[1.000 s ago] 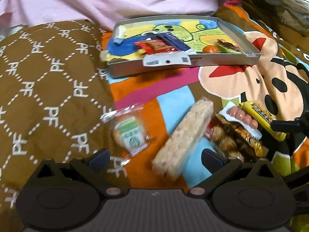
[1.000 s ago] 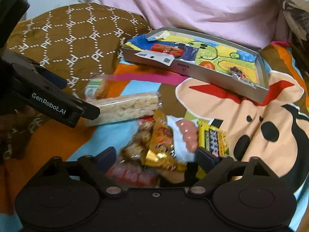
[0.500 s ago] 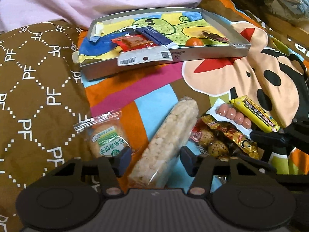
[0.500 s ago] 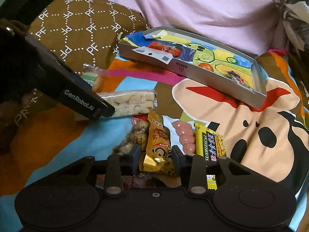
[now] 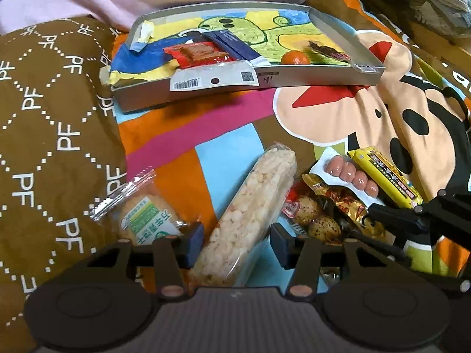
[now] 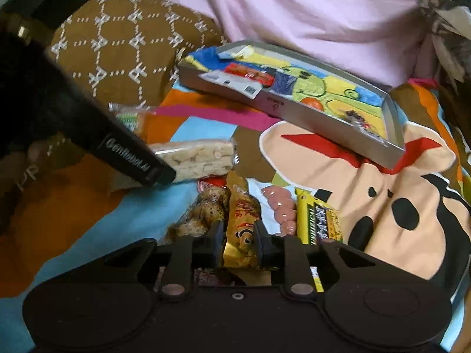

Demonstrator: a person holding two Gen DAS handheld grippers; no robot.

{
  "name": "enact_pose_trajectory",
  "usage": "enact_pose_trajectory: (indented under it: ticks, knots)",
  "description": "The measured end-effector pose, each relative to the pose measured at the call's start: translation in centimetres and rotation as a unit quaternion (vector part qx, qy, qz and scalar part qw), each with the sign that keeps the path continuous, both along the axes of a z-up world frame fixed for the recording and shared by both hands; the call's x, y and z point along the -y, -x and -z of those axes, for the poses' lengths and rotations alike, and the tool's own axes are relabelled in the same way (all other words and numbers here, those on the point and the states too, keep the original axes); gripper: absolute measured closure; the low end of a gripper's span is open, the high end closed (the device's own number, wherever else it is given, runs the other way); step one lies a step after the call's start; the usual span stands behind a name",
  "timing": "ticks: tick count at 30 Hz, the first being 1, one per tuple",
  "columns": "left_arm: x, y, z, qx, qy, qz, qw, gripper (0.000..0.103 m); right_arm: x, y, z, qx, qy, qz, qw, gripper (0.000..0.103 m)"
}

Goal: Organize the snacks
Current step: 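Lower the left gripper onto the rice cracker bar while the right gripper approaches the gold wrapped treat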

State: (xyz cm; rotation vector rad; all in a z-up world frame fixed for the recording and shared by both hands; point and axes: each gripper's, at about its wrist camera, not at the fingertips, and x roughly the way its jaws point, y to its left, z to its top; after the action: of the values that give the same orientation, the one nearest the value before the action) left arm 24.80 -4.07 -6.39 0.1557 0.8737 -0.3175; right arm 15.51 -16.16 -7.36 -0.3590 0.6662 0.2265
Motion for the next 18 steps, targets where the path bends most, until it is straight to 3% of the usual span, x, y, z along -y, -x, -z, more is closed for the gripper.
enact_pose_trajectory:
  ticks: [6,9,10,13,18]
  knots:
    - [1.0,-1.3,0.7,-0.024,-0.005,-0.010,0.9997,0.045,-0.7,-1.5,0.6,-0.011,0.035,-0.005,0.999,0.070]
    - [1.1,-0.8,0.6,-0.028,0.001,-0.011,0.9996,0.052,0.4,-1.8,0.3,-0.031,0.005,0.008,0.999,0.066]
    - [1.1,-0.5,0.6,-0.030,0.002,-0.010,0.9995,0.055,0.8,-1.8,0.2,-0.040,0.002,0.014,0.999,0.060]
    - [1.0,0.4,0.5,-0.030,-0.001,-0.015,0.9995,0.063,2.0,-1.3,0.1,-0.058,-0.011,0.031,0.998,0.062]
    - [0.3,1.4,0.3,-0.042,0.009,-0.042,0.9982,0.064,2.1,-1.2,0.0,-0.071,-0.005,0.033,0.997,0.061]
